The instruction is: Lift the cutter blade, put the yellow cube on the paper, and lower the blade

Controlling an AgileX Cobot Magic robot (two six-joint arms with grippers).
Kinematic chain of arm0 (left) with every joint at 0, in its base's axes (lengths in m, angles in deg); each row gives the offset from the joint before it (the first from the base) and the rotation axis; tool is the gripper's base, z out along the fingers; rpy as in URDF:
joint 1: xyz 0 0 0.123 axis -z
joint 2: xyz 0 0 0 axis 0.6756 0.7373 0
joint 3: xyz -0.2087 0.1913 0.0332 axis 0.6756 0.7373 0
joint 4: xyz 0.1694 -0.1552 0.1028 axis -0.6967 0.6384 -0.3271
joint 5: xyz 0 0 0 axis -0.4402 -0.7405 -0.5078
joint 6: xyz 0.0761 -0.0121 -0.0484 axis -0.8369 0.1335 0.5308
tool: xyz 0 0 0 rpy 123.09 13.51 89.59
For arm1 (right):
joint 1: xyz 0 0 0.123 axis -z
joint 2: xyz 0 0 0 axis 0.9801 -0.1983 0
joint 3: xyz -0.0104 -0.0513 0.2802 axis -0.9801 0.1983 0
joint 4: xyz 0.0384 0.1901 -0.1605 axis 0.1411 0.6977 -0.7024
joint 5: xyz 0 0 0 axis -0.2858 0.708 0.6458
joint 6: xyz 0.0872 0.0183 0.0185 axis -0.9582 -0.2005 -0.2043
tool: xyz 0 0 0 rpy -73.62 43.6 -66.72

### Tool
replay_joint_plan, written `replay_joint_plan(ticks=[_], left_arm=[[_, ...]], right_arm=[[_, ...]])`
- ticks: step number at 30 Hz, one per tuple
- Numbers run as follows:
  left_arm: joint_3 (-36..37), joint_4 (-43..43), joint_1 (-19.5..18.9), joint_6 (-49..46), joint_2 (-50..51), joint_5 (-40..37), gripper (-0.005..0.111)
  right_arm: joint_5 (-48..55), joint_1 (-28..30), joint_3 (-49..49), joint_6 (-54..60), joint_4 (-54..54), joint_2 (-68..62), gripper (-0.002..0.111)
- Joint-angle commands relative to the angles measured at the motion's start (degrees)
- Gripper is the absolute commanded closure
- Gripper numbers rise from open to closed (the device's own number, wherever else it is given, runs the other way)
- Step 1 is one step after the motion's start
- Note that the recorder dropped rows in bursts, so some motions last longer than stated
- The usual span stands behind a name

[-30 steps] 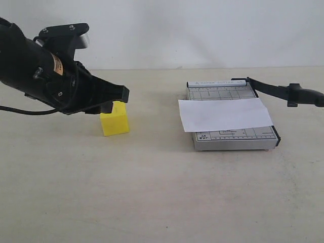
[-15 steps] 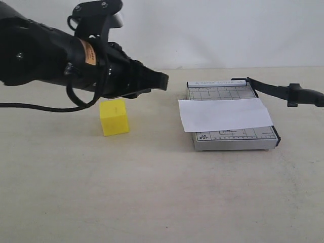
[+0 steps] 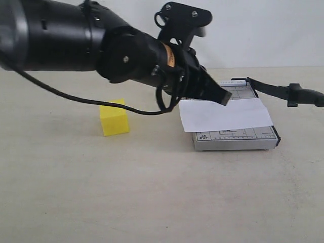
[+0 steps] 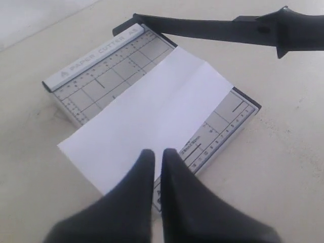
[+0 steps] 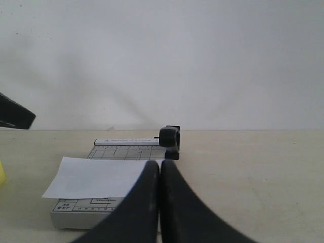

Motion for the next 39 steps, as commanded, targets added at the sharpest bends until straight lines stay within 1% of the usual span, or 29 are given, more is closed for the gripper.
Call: replay_joint_plan(ticks=[1, 11, 17, 19, 39], left_arm=[[-5.20, 0.10, 1.33, -0.45, 5.34, 1.06, 0.102], [-14.49, 0.10, 1.44, -0.45, 15.06, 1.85, 0.102], [-18.62, 2.60, 1.44, -0.45, 19.35, 1.95, 0.102], [-19.15, 4.04, 1.44, -0.45, 20.44, 1.95, 0.102], [-19.25, 6.15, 1.44, -0.45, 25.85, 1.87, 0.102]], right_arm=[[-0.59, -0.08, -0.05, -0.27, -0.09, 0.34, 0.108], [-0.59, -0.08, -0.05, -0.27, -0.09, 0.34, 0.108], [-0.59, -0.08, -0.05, -0.27, -0.09, 0.34, 0.108], [-0.59, -0.08, -0.05, -0.27, -0.09, 0.34, 0.108], [-1.02, -0.08, -0.05, -0.27, -0.09, 0.34, 0.108]])
